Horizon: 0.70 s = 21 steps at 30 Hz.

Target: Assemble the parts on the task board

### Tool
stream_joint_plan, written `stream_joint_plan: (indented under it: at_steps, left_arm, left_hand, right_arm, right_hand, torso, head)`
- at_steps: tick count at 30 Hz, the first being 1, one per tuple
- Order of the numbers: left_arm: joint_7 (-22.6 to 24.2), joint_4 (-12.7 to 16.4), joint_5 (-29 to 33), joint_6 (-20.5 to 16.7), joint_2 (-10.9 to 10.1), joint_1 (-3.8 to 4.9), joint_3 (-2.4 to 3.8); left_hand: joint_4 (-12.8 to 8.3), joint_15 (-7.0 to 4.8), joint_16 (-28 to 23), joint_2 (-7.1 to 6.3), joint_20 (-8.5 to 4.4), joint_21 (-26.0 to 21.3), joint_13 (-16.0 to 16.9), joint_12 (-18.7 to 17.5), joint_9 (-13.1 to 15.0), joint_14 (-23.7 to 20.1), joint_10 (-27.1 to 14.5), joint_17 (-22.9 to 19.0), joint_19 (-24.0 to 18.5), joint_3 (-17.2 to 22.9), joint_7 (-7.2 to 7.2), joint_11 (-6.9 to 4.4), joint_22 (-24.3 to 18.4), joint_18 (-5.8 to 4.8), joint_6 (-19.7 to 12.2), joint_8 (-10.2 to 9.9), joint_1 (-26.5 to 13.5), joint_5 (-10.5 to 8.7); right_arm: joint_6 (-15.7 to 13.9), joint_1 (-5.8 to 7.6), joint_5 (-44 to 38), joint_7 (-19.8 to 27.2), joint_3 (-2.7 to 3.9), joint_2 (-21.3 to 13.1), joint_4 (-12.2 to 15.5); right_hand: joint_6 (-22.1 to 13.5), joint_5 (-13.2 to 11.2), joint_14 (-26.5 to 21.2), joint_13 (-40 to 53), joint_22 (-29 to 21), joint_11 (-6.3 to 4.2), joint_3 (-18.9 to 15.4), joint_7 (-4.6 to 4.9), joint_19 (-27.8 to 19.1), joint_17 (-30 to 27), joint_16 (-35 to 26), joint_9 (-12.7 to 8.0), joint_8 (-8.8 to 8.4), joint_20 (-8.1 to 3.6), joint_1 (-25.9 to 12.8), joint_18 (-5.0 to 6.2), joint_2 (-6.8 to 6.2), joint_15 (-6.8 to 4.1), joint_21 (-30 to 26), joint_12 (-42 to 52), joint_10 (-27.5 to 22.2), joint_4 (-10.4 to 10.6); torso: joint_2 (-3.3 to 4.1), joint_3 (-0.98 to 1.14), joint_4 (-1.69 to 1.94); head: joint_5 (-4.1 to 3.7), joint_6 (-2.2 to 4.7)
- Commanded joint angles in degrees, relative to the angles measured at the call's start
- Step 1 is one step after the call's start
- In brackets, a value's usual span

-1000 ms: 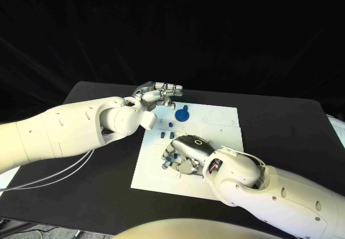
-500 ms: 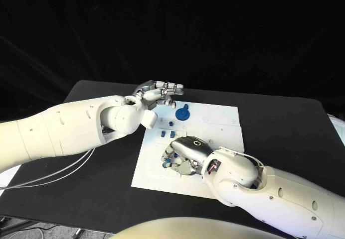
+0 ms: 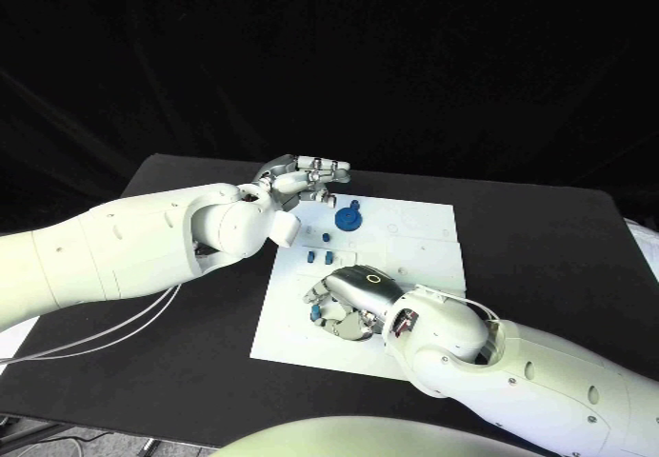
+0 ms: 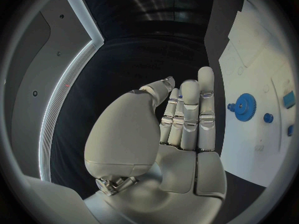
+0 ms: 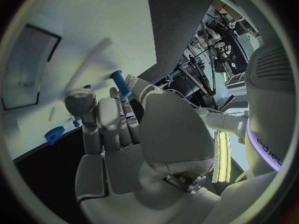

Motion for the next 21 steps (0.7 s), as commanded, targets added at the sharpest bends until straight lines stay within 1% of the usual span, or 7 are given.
stream_joint_plan:
  at_steps: [1, 3, 5, 7, 13, 16, 21]
  left_arm:
    - [0.3, 0.0, -0.2, 1.1, 0.1, 0.03, 0.04]
    - [0.2, 0.0, -0.2, 1.1, 0.1, 0.03, 0.04]
    - [0.1, 0.0, -0.2, 1.2, 0.1, 0.03, 0.04]
    - [0.1, 0.0, -0.2, 1.3, 0.0, 0.02, 0.04]
    - [-0.1, 0.1, -0.2, 1.4, -0.5, 0.02, 0.03]
    - [-0.1, 0.2, -0.2, 1.4, -0.8, 0.02, 0.02]
    - [-0.1, 0.3, -0.2, 1.3, -1.5, 0.02, -0.02]
  left_hand:
    - [-0.1, 0.12, 0.1, -0.09, 0.29, -0.2, -0.1, 0.3, 0.0, -0.4, -0.5, 0.0, -0.1, -0.3, -0.11, 0.07, -0.1, 0.61, -0.4, 0.4, -0.7, 0.0]
    - [-0.1, 0.12, 0.1, -0.09, 0.29, -0.2, -0.1, 0.4, 0.0, -0.4, -0.5, 0.0, -0.1, -0.3, -0.11, 0.07, -0.1, 0.62, -0.4, 0.4, -0.7, 0.0]
    - [-0.1, 0.12, 0.1, -0.09, 0.29, -0.2, -0.1, 0.4, 0.0, -0.4, -0.5, 0.0, -0.1, -0.3, -0.11, 0.07, -0.1, 0.62, -0.4, 0.4, -0.7, 0.0]
    - [-0.1, 0.12, 0.1, -0.09, 0.29, -0.2, -0.1, 0.4, 0.0, -0.4, -0.5, 0.0, -0.1, -0.3, -0.11, 0.07, -0.1, 0.62, -0.4, 0.4, -0.7, 0.0]
    - [-0.1, 0.12, 0.1, -0.09, 0.29, -0.2, -0.1, 0.4, 0.0, -0.4, -0.5, 0.0, -0.1, -0.3, -0.11, 0.07, -0.1, 0.62, -0.4, 0.4, -0.7, 0.0]
    - [-0.1, 0.12, 0.1, -0.08, 0.29, -0.2, 0.0, 0.4, 0.0, -0.4, -0.5, -0.1, -0.1, -0.3, -0.1, 0.07, -0.1, 0.62, -0.5, 0.5, -0.7, 0.0]
    - [-0.1, 0.12, 0.1, -0.08, 0.3, -0.2, 0.0, 0.4, 0.0, -0.4, -0.5, -0.2, -0.1, -0.3, -0.1, 0.07, -0.1, 0.62, -0.5, 0.5, -0.7, -0.01]
  right_arm:
    - [-2.4, -0.03, 0.3, 0.7, 0.03, -0.2, 0.1]
    - [-4.4, -0.03, 0.6, 1.0, 0.02, -0.6, 0.4]
    - [-6.1, -0.04, 0.9, 1.3, 0.04, -1.2, 1.0]
    - [-8.0, -0.05, 1.1, 1.7, 0.09, -2.1, 1.8]
    - [-13.4, -0.06, 4.7, 2.0, 1.12, -7.4, 5.8]
    - [-14.9, 0.06, 13.0, 0.9, 1.94, -11.9, 8.4]
    - [-14.2, 0.62, 21.6, -2.5, 2.65, -20.1, 12.2]
  right_hand:
    - [-3.6, -0.2, 0.4, 0.0, -0.5, 0.24, -2.4, -0.34, -0.2, -0.1, 0.0, 0.0, -0.04, 0.43, -1.3, 0.53, -0.31, 0.29, -0.5, -0.1, -3.9, 0.3]
    - [-2.9, -0.1, 0.5, 0.1, -0.3, 0.27, -3.5, -0.35, 0.0, 0.0, 0.1, 0.2, 0.1, 0.48, -1.3, 0.5, -0.04, 0.33, -0.4, 0.2, -4.5, 0.4]
    - [-1.9, 0.1, 0.6, 0.2, 0.1, 0.18, -4.3, -0.35, 0.4, 0.1, 0.3, 0.3, 0.32, 0.5, -1.0, 0.42, 0.45, 0.28, -0.1, 0.7, -4.3, 0.3]
    - [-0.8, 0.5, 0.8, 0.4, 1.7, -0.02, -4.8, -0.29, 1.2, 0.5, 0.8, 0.4, 0.56, 0.47, -0.5, 0.14, 1.13, 0.13, 1.1, 2.0, -2.7, 0.1]
    - [2.5, 1.3, 1.4, 0.6, 3.8, -0.48, -5.3, -0.35, 2.6, 1.9, 2.5, 0.7, 1.19, 0.33, 0.1, -0.24, 2.54, -0.22, 2.8, 4.9, 2.2, 0.1]
    - [4.5, 2.0, 1.7, 0.9, 5.2, -1.0, -4.7, -0.4, 3.2, 3.2, 3.7, 0.8, 1.79, 0.07, 0.2, -0.44, 3.07, -0.58, 3.9, 6.5, 6.1, 0.4]
    - [6.1, 2.5, 2.9, 3.4, 11.4, -3.26, -5.3, -1.97, 5.4, 8.1, 8.2, 0.8, 2.12, -1.45, -1.3, -1.46, 2.64, -2.19, 8.1, 11.1, 15.2, 1.8]
  torso:
    - [0.02, 0.08, 0.0]
    - [0.0, 0.16, -0.07]
    - [-0.02, 0.19, -0.12]
    - [0.05, 0.12, -0.03]
    - [-0.02, 0.08, -0.12]
    - [-0.12, 0.0, -0.31]
    - [-0.39, 0.0, -1.17]
  head:
    - [-0.26, 0.13]
    - [-0.38, 0.41]
    - [-0.47, 1.5]
    - [-0.73, 1.78]
    - [-1.17, 1.63]
    - [-2.12, 1.77]
    - [-3.92, 1.79]
